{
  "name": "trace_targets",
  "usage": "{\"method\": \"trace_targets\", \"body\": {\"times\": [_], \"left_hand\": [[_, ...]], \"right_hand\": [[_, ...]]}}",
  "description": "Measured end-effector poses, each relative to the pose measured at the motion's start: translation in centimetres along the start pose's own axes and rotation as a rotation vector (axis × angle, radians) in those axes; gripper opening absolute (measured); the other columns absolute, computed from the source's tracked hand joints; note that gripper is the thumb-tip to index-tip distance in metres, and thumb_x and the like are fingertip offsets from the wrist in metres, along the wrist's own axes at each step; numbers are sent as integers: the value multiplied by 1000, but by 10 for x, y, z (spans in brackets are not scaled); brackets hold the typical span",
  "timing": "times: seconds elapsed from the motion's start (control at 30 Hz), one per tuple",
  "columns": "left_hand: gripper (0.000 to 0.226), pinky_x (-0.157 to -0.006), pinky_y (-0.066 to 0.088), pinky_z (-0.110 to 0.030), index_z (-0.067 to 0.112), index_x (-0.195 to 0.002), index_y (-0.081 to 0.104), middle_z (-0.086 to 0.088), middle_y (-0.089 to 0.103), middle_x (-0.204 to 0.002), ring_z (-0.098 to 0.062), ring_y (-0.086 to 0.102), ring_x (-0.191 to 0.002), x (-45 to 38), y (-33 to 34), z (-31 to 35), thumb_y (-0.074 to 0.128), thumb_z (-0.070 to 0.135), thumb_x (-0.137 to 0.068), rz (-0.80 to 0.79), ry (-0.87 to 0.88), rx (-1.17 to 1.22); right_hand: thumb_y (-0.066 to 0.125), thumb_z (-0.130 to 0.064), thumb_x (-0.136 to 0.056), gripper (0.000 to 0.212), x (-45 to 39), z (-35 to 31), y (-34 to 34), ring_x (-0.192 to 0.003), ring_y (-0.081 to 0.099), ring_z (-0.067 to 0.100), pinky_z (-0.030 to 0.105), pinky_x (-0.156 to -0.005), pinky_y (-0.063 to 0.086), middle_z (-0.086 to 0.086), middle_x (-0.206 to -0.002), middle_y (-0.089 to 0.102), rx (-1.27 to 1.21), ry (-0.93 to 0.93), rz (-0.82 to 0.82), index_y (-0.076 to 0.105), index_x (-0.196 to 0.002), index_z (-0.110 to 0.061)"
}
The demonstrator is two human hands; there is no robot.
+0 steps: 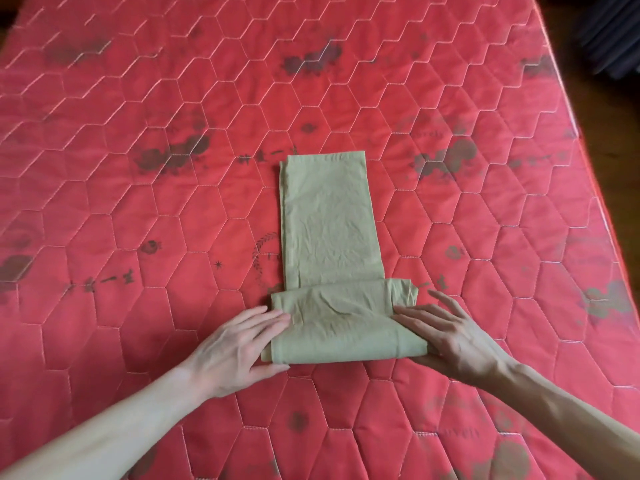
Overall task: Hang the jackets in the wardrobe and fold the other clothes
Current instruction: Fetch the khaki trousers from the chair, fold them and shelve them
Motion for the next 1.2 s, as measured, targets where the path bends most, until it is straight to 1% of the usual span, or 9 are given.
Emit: {"method": "trace_targets", "body": {"times": [0.17,0.3,0.4,0.53,0.7,0.8,0.97,1.07,1.2], "left_hand": [[39,-56,37,-14,30,-117,48,16,60,-74,0,51,-58,14,-20,15,37,65,-104,179,-448,470],[38,-49,30,-17,25,-101,47,11,45,-63,-8,40,-48,-1,-20,7,35,61,-104,381,-656,596],[39,-53,31,-24,25,-91,42,11,40,-61,-10,39,-51,-17,-12,-7,31,61,-103,437,-793,595],[38,-61,37,-36,24,-96,40,18,49,-64,-8,49,-60,-37,5,-16,43,62,-102,372,-892,727],[47,-92,47,-41,19,-118,43,6,64,-112,-19,61,-109,-44,29,-37,60,58,-96,184,-934,802],[70,-108,41,-48,12,-146,39,-8,47,-132,-32,45,-129,-41,40,-46,55,60,-96,-15,-966,481],[75,-121,31,-53,23,-167,11,-10,17,-170,-31,23,-152,-41,21,-20,45,49,-105,117,-591,38],[76,-125,21,-58,25,-166,16,-8,6,-174,-30,3,-161,-39,36,2,45,54,-102,-26,-303,-84],[101,-125,17,-61,20,-167,12,-18,0,-173,-40,-2,-159,-42,48,8,49,74,-90,-144,-275,-185]], "right_hand": [[62,-54,-99,47,1,-12,-19,-94,67,6,32,-120,32,-11,-95,70,-180,182,168,68,-116,-11],[50,-72,-96,60,-8,-13,-18,-83,56,5,9,-81,42,-7,-78,61,-365,480,217,61,-92,-13],[55,-66,-93,52,-19,-12,-4,-65,52,14,29,-60,47,-3,-71,57,-559,669,243,59,-95,-14],[55,-49,-101,41,-36,-14,10,-65,42,13,34,-62,42,13,-71,49,-689,891,403,51,-88,-10],[46,-35,-109,26,-43,-6,41,-62,46,16,35,-59,35,0,-67,49,-688,1075,421,45,-87,-21],[44,-34,-109,16,-42,0,60,-99,57,27,38,-74,40,3,-102,59,-467,1111,337,51,-112,-20],[47,-35,-106,62,-42,-7,46,-153,25,26,42,-119,28,8,-168,23,-176,896,358,25,-163,-23],[45,-58,-102,79,-41,-22,55,-161,6,23,44,-128,14,6,-174,6,-56,568,140,17,-166,-21],[45,-87,-87,112,-42,-21,76,-160,-13,22,46,-130,3,12,-174,-8,-91,544,-128,-9,-165,-29]]}}
Point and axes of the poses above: each hand's wrist, its own x-axis away from the middle knuckle, its own y-axis out of the palm, z = x × y, the point moved 5 cm from there along -x, towards the middle knuckle
